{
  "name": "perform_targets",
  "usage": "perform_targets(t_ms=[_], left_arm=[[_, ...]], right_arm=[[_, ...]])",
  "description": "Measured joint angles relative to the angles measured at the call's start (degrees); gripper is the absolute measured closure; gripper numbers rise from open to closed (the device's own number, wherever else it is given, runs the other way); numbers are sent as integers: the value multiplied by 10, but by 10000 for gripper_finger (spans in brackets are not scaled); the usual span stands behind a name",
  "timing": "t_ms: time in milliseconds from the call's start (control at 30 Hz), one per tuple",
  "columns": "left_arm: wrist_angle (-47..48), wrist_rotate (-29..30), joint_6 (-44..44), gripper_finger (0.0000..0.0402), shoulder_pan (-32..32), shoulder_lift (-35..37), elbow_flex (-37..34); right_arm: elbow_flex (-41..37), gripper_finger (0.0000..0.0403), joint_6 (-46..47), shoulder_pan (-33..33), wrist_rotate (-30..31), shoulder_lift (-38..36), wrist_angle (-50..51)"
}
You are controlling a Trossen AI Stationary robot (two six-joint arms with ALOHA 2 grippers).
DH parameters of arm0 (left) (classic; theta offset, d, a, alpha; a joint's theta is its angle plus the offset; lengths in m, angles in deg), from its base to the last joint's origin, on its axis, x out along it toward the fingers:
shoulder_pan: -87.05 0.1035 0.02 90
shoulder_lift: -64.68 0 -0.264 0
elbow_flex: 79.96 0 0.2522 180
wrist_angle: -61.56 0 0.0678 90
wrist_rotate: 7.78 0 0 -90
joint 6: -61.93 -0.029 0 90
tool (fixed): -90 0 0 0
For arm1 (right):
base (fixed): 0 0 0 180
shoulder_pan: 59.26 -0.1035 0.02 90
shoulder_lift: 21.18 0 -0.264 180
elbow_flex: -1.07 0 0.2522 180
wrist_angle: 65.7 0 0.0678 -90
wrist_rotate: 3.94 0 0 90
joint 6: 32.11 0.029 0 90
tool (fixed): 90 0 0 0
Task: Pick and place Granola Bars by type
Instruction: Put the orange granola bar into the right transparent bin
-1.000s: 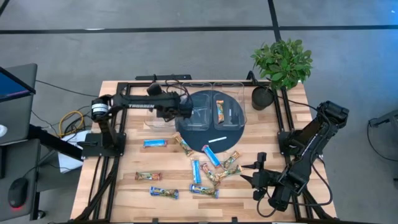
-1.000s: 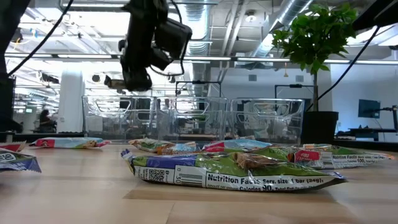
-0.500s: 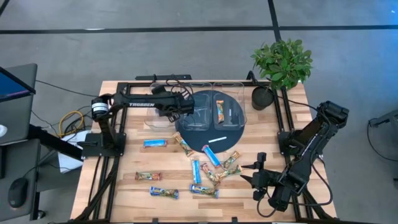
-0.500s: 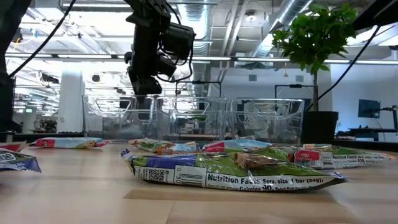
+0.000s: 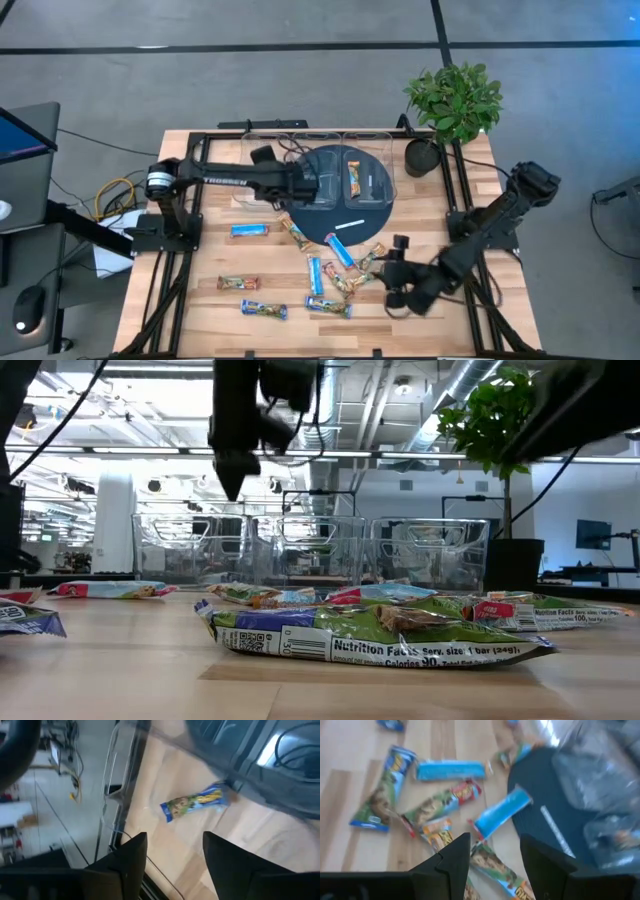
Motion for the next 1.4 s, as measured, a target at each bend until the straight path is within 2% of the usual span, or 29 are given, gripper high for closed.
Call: perform_targets(t_ms=[200, 433, 600, 733, 867, 1000, 1167, 1400], left_arm=[[75, 1, 57, 227, -94, 0, 29], [75, -1, 120, 228, -200, 5, 16], [75, 2, 176, 228, -262, 5, 13], [75, 16, 237, 229, -311, 5, 13], [71, 41, 279, 229, -361, 5, 12], [22, 63, 290, 229, -402, 5, 1], [-69, 92, 283, 229, -438, 5, -30], [-109, 116, 301, 229, -451, 4, -72]], right_arm=[[-22, 234, -27, 47, -81, 0, -8], [-46, 234, -105, 58, -166, 0, -89], [-60, 234, -110, 60, -167, 0, -101], [-93, 234, -119, 62, -196, 0, -163], [-117, 234, -121, 61, -197, 0, -210], [-133, 234, -126, 61, -199, 6, -241], [-134, 234, -150, 66, -213, 52, -276], [-121, 234, -154, 78, -218, 115, -284]])
